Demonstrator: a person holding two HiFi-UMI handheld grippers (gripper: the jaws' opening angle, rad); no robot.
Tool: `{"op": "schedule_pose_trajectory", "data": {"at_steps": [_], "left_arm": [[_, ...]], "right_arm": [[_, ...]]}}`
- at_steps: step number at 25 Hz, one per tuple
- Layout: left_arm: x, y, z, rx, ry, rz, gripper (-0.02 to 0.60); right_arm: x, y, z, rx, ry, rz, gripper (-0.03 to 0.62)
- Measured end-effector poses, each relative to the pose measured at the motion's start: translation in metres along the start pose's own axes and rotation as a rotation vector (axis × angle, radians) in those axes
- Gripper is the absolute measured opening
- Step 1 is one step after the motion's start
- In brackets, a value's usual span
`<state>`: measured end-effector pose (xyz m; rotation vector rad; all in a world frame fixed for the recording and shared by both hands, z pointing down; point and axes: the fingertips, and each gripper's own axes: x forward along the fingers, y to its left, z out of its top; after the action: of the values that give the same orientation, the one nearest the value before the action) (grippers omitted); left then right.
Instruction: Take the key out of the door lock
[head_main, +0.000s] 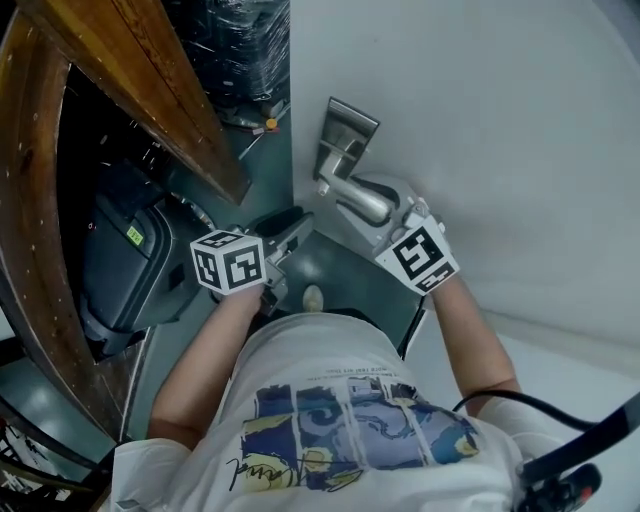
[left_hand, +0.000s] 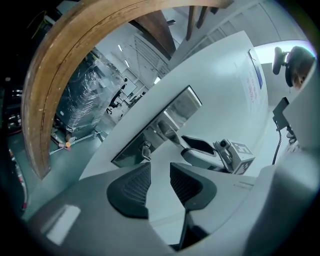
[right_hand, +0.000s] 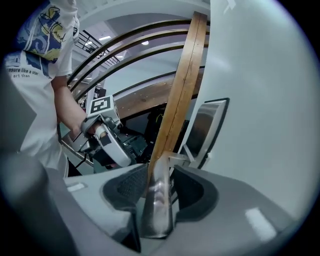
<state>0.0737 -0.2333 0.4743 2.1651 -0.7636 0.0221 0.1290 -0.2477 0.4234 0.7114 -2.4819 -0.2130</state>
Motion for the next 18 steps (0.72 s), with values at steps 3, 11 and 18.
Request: {"op": "schedule_pose_trajectory", "data": {"at_steps": [3, 11, 18], "left_arm": [[0.004, 0.005, 0.002, -0.059, -0.025, -0.006, 0.133], [0.024, 0.022, 0.004, -0.180, -0.050, -0.012, 0.137], [0.044, 0.032, 0.006, -0.367, -0.094, -0.082, 0.160]], "right_arm": [[0.004, 0.002, -0.002, 0.008, 0.000, -0.001, 0.147], [0.006, 0.002, -0.001, 0.016, -0.028, 0.005, 0.118], [0.006, 0.003, -0.001, 0.027, -0.038, 0.015, 0.117]]}}
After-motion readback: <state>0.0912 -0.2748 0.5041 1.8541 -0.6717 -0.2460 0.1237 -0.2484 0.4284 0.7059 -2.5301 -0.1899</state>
